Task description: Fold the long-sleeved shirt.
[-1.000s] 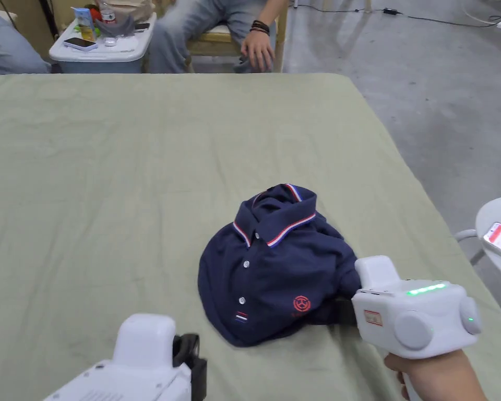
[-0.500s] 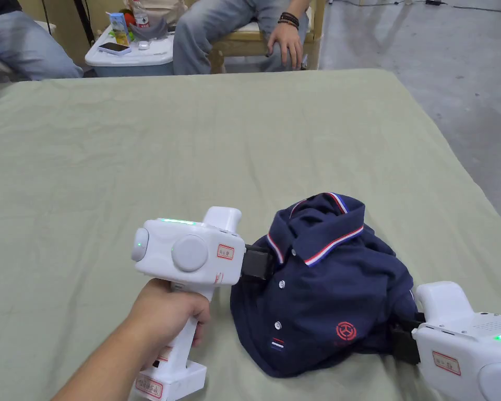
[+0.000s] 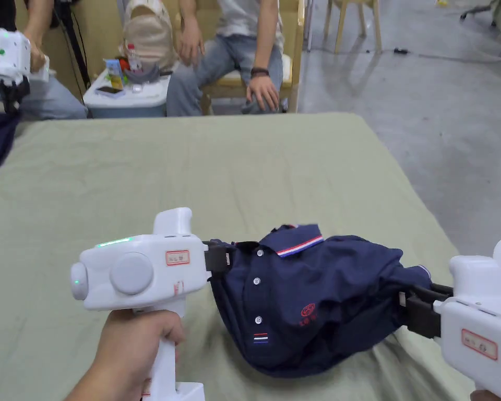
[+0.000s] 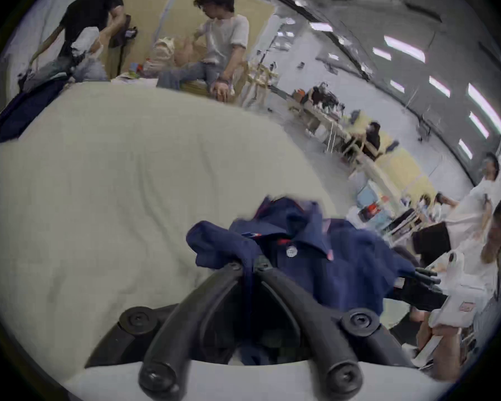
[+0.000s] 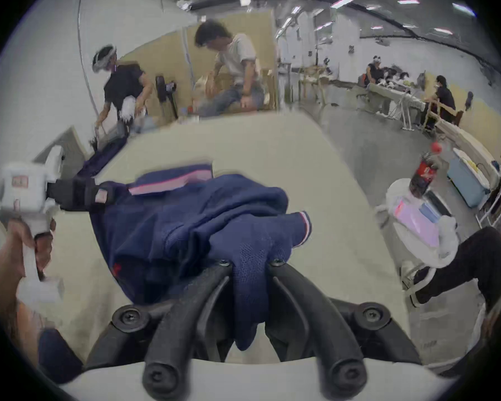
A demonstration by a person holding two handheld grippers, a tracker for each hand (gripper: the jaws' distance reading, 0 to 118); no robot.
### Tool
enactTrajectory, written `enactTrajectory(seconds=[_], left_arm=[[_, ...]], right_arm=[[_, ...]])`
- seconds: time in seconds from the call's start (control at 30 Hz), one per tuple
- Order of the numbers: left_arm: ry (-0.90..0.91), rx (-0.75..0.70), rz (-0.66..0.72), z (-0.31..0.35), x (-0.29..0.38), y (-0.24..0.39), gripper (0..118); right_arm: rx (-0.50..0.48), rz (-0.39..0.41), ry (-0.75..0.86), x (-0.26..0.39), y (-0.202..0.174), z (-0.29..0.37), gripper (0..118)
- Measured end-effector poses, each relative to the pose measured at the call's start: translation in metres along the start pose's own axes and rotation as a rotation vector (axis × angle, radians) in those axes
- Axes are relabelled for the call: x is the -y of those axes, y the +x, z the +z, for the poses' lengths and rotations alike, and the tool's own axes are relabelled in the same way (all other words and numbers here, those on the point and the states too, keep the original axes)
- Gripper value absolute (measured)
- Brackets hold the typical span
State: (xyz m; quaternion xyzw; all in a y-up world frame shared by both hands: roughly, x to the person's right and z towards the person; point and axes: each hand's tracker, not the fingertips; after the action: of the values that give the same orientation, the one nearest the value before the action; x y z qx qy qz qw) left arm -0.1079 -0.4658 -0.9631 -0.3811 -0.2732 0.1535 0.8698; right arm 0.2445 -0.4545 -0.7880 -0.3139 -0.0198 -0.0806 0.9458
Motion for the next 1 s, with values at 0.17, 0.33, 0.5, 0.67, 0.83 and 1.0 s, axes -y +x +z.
enactTrajectory(seconds=[0.17,0.33,0.5,0.67,0.83,1.0], left_arm=[[0.168,-0.022,-0.161,0.113,-0.062,0.081,1],[0.367,-0.042,-0.201,0.227,-0.117,0.155,1],[0.553,-0.079,-0.306,0.341,-0.160,0.227,1],[0.638,-0.190,-0.404,0.435,-0.202,0.270,1],[0.749,-0.159,-0.339,0.508,-0.235,0.286,1],[0.799,-0.226,-0.382,0.538,-0.270,0.300,1]], right_arm=[[0.008,0.044,0.213,-0.083,-0.022,0.093,16],[0.038,0.103,0.430,-0.173,-0.068,0.196,16],[0.061,0.194,0.597,-0.254,-0.119,0.297,16],[0.085,0.178,0.716,-0.324,-0.151,0.381,16],[0.070,0.176,0.834,-0.366,-0.177,0.446,16],[0.054,0.164,0.853,-0.404,-0.195,0.473,16]])
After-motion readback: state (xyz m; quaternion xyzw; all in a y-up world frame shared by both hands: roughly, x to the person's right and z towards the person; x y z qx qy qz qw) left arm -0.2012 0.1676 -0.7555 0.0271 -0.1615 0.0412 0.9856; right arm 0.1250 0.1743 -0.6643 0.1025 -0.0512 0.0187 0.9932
